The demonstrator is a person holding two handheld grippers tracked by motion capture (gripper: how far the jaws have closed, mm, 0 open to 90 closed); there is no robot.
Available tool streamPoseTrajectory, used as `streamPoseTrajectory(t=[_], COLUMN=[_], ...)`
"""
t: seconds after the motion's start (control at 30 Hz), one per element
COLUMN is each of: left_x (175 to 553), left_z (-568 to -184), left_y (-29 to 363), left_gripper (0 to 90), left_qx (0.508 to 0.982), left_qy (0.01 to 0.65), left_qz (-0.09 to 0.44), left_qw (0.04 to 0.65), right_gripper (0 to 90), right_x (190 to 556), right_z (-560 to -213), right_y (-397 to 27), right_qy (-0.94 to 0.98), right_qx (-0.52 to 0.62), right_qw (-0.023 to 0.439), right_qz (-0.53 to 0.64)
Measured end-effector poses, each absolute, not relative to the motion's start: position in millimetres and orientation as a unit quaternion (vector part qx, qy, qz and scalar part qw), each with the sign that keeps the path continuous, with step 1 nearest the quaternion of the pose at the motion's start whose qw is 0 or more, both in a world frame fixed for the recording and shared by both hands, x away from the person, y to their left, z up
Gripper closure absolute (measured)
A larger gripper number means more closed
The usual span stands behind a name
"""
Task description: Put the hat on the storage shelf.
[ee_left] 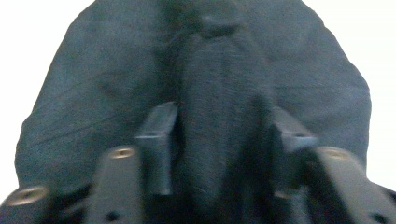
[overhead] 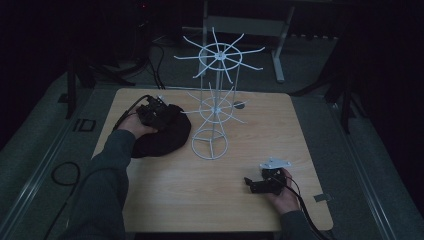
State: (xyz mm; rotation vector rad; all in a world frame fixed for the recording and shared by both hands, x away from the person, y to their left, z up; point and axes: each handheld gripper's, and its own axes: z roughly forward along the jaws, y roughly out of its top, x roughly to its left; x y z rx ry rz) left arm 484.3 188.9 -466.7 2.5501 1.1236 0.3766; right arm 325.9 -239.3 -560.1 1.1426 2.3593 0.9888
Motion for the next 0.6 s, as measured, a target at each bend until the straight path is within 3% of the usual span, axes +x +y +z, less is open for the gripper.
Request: streamPoseTrajectory(t=[0.03,0.1,0.6], left_x=[484.4,484.3,473.1], left_z=[-469.0,-468.8,-442.9], left_y=[189.0,189.5,203.2], left_gripper=[73.9,81.6,84.4], left_qx=[0.897,0.896,0.877], left_qy=[0.396,0.397,0.407], left_qz=[0.137,0.138,0.154], left_qw=[0.143,0.143,0.203], right_gripper=[11.0,11.0,11.0], right_x=[325.8,325.8,325.9], right_z=[-560.1,-560.1,-560.1], right_y=[-239.3,-239.2,-239.3], right_qy=[0.83,0.83,0.83], right_qx=[0.402,0.402,0.402], right_qw=[0.169,0.169,0.169], right_qz=[0.348,0.348,0.348])
